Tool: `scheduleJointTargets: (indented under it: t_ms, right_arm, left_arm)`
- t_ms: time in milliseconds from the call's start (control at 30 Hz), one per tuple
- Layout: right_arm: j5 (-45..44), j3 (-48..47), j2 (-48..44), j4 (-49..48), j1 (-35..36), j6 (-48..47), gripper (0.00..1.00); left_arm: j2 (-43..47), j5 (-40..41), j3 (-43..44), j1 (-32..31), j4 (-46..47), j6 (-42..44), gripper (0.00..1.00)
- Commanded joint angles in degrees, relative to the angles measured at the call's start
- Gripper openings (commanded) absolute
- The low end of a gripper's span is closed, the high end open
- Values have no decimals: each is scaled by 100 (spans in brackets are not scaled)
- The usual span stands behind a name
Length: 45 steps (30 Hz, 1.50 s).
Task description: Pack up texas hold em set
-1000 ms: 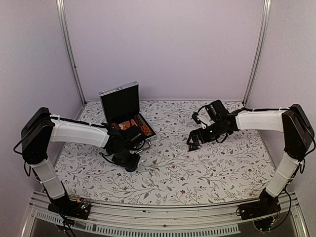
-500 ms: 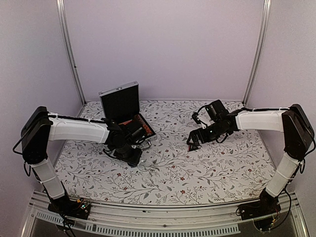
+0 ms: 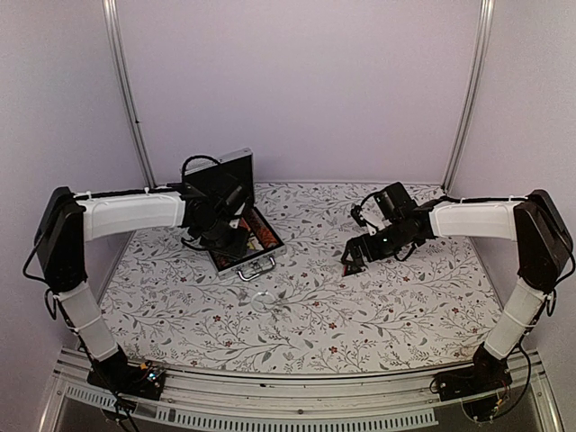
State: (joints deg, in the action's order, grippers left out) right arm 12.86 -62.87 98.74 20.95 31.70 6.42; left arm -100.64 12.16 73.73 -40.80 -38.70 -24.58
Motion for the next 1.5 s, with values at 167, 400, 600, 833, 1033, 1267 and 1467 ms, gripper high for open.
scheduleJointTargets:
  t_ms: [167, 400, 600, 833, 1033, 1267, 1467]
  right_arm:
    - [-154, 74, -271, 93, -18, -35, 99]
    - [-168, 154, -344, 92, -24, -16, 99]
    - [-180, 194, -373, 68, -24, 0, 99]
    - [-214, 231, -432, 74, -17, 9, 99]
    - [-223, 201, -414, 63, -21, 27, 99]
    - [-367, 186, -415, 22, -20, 59, 99]
    - [-497, 146, -543, -12, -21, 87, 99]
  left_arm:
    - [-689, 15, 904, 779, 127, 755, 53]
    - [-1199, -186, 1219, 957, 112, 917, 53]
    - [-1556, -363, 1292, 966, 100, 941, 56]
    - [-1461, -374, 1262, 958, 169, 921, 71]
    - [-899, -640, 1156, 869, 336, 924, 82]
    - [-209, -631, 686, 414, 531, 1023, 91]
    - [244, -641, 147, -295, 700, 1020, 91]
